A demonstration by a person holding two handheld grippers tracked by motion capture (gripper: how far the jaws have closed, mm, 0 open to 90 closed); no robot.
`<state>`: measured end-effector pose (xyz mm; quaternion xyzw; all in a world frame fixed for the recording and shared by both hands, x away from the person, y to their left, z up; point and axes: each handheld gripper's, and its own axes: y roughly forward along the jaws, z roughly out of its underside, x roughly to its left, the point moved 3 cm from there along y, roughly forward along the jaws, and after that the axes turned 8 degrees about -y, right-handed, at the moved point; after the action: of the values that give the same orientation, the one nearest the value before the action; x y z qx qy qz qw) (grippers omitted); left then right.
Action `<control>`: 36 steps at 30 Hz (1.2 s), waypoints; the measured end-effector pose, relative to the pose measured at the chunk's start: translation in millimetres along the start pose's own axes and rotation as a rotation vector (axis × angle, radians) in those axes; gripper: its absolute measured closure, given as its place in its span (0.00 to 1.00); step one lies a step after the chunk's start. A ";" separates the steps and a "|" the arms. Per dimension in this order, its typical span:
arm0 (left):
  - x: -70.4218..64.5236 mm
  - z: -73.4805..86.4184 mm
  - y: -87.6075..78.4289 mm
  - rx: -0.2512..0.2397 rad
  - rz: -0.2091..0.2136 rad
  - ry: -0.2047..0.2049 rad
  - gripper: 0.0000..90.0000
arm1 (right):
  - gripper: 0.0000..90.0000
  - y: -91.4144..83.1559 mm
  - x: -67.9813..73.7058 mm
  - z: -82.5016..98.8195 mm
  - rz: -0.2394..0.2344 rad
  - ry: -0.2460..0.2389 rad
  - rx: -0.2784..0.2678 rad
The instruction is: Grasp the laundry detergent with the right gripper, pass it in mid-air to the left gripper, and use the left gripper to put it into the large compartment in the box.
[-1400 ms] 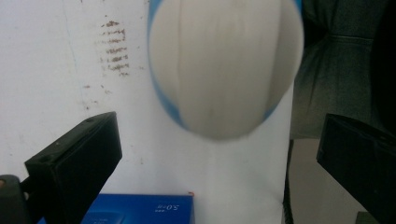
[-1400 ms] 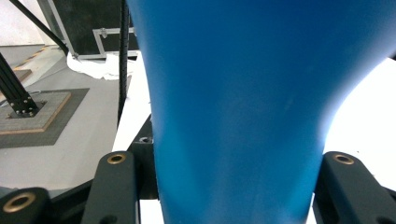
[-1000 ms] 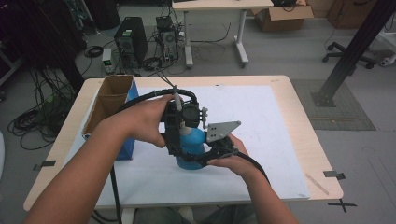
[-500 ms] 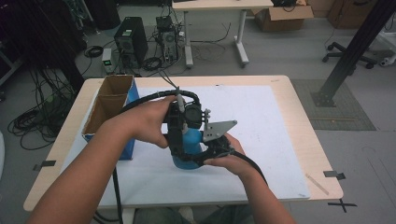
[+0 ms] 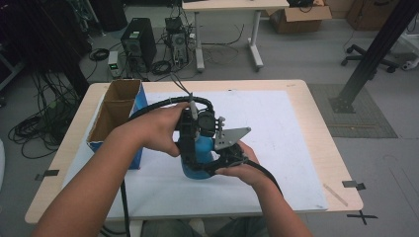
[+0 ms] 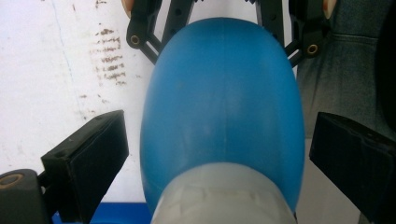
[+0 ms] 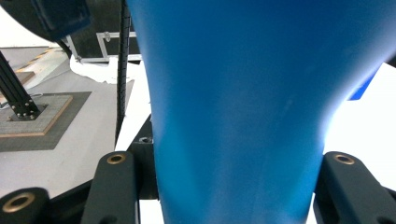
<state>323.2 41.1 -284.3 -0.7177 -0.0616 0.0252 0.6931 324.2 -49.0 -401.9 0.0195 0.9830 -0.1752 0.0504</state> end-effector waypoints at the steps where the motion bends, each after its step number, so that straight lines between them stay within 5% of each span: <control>1: 0.0 0.0 0.4 0.002 -0.002 -0.001 0.06 | 0.51 0.1 0.2 -0.1 -0.001 0.001 -0.002; 36: 0.1 3.2 -1.8 0.007 -0.004 0.006 0.28 | 0.51 3.8 0.3 -4.5 -0.005 -0.009 0.003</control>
<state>322.8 44.3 -282.6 -0.7154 -0.0607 0.0217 0.6957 323.7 -43.9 -399.0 0.0164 0.9826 -0.1768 0.0543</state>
